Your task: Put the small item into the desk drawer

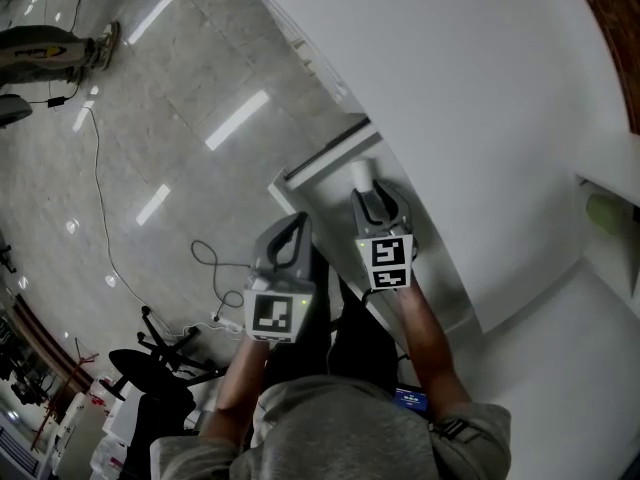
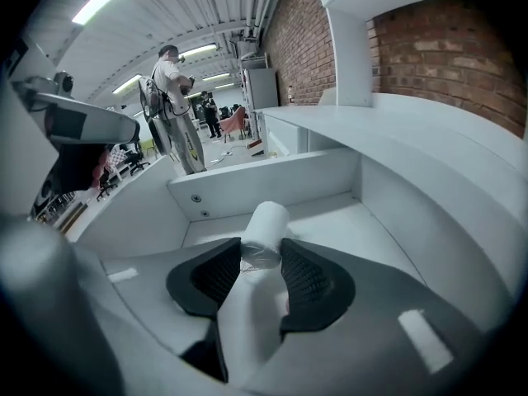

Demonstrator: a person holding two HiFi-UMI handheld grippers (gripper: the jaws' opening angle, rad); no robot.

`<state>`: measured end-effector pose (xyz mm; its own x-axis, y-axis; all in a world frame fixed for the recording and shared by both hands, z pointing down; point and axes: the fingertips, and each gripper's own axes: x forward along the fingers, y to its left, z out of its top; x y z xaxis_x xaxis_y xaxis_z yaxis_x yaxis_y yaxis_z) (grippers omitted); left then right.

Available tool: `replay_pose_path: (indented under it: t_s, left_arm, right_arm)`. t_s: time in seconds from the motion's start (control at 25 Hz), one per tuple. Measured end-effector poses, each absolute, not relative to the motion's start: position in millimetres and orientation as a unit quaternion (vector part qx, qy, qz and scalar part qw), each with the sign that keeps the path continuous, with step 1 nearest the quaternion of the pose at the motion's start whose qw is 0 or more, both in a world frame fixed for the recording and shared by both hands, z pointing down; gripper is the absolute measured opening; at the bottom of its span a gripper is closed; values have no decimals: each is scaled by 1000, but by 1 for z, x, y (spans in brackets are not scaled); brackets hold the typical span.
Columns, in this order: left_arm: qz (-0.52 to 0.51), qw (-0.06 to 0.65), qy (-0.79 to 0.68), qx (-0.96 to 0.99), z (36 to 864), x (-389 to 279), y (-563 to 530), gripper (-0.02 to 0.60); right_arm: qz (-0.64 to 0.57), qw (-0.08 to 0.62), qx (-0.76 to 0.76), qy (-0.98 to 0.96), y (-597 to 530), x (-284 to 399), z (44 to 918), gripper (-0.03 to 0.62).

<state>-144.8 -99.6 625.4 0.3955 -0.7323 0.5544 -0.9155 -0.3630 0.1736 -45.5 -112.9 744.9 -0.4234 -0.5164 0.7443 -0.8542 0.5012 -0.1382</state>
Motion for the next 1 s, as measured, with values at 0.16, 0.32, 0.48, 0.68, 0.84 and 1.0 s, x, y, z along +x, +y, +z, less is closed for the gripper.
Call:
replay_pose_path:
  t_s: [0.16,0.32,0.48,0.68,0.84,1.0]
  left_arm:
    - [193,236,-511,804,624,-143,-98,12]
    - [196,240,-510,802,630,-145,-98,12]
    - [197,239,-509,803,632,-145,-98,12]
    - [188,236,-515,802,625,-144,-97,12]
    - [186,228,-515,805,616,-144,-95,12]
    - [180,219,-517,808,603,-146,-92,12]
  right_arm:
    - [266,328,431,-797,-111,-45,752,161]
    - [268,334,433,-793,-112,-44,760,163]
    - [272,331,435,-792,-113,-43,764,171]
    - [261,328,441,-794,-115,-42,758,183]
    - [250,323,445,-797,-115,-42,745,181]
    - [237,316,451,-800,-114,-42,726,173]
